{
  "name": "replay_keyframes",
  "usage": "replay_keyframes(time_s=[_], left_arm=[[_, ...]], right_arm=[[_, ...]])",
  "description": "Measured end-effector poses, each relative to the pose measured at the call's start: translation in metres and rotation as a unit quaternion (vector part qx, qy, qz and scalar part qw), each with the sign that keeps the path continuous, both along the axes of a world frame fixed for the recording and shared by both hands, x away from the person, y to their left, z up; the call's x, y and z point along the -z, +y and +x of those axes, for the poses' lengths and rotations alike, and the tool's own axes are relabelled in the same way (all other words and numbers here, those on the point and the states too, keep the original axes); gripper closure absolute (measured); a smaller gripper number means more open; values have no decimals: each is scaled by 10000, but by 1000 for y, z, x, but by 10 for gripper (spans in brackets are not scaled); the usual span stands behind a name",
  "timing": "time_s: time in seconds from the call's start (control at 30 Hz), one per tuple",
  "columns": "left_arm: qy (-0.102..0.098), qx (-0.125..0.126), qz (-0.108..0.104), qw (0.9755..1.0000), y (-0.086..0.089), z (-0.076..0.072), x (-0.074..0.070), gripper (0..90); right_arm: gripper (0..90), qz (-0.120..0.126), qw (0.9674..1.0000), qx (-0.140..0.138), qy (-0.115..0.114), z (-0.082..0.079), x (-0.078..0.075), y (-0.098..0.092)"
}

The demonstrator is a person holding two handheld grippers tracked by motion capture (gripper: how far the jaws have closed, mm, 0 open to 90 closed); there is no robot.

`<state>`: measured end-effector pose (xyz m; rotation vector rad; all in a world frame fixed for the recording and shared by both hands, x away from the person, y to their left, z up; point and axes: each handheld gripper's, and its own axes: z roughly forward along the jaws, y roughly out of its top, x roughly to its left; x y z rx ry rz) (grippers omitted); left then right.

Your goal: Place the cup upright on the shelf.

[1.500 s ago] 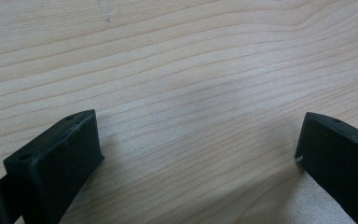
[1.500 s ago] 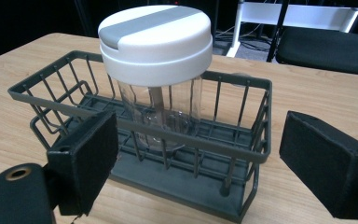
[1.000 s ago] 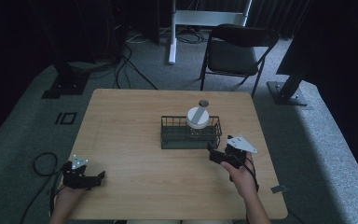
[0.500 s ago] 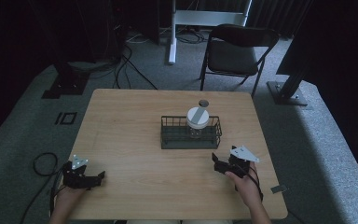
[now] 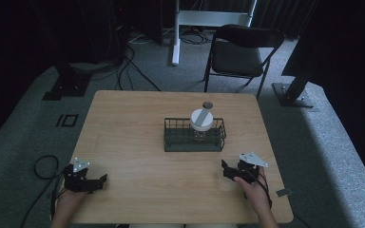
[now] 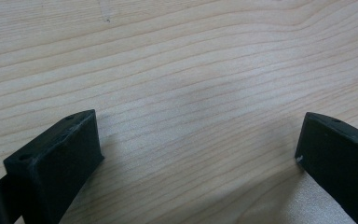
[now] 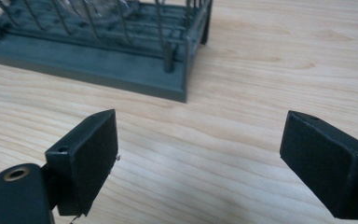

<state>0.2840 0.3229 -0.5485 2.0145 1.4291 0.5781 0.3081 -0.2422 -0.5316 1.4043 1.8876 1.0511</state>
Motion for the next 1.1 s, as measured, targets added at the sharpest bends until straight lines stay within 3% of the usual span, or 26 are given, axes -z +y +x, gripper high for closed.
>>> replay_keyframes(time_s=[0.2,0.4,1.0,1.1], left_arm=[[0,0,0,10000,0,0,0,2],[0,0,0,10000,0,0,0,2],[2,2,3,10000,0,0,0,2],[0,-1,1,10000,0,0,0,2]], right_arm=[[110,-147,9994,157,275,2,7,-6],[110,-255,9986,279,379,3,12,-10],[110,-418,9945,481,832,8,19,-22],[110,-344,9939,554,887,8,20,-27]])
